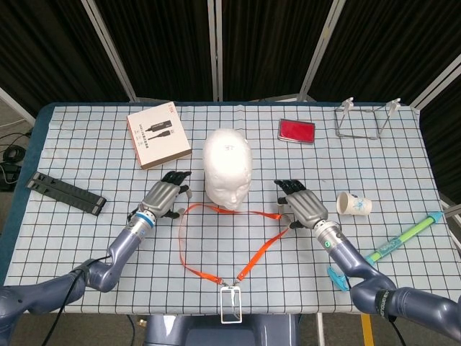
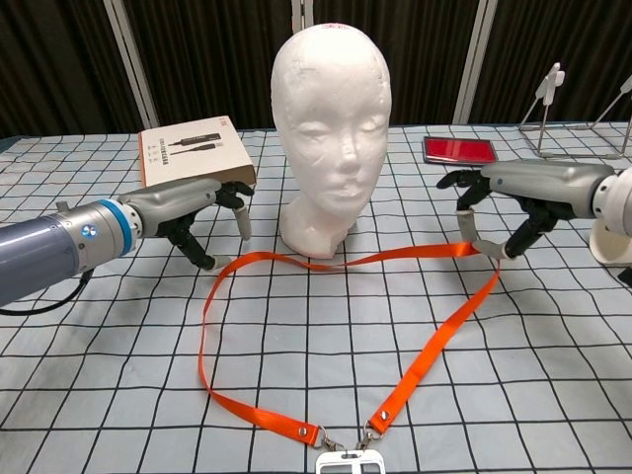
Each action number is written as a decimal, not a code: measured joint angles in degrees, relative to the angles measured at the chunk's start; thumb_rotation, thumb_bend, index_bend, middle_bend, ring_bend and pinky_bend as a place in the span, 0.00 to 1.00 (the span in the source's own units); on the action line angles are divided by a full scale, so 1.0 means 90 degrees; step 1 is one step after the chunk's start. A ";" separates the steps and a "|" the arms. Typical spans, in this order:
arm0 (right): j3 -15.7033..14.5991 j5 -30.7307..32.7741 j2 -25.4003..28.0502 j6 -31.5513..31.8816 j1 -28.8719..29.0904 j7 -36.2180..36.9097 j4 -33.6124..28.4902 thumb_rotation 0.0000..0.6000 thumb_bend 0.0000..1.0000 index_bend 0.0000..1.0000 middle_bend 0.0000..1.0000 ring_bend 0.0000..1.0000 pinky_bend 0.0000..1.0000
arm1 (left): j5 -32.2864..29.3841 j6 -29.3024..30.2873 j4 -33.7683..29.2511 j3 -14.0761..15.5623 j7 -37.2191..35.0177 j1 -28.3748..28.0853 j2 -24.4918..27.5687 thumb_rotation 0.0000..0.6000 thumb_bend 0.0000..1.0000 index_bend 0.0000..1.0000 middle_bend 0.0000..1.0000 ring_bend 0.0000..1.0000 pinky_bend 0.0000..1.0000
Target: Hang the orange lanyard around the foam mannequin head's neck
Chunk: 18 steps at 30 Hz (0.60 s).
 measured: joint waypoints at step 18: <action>-0.0033 -0.0240 0.0109 0.0048 -0.0050 0.0354 0.0071 1.00 0.46 0.71 0.05 0.00 0.00 | -0.0324 -0.0113 0.0486 -0.0007 0.0067 -0.0223 -0.0583 1.00 0.41 0.46 0.00 0.00 0.00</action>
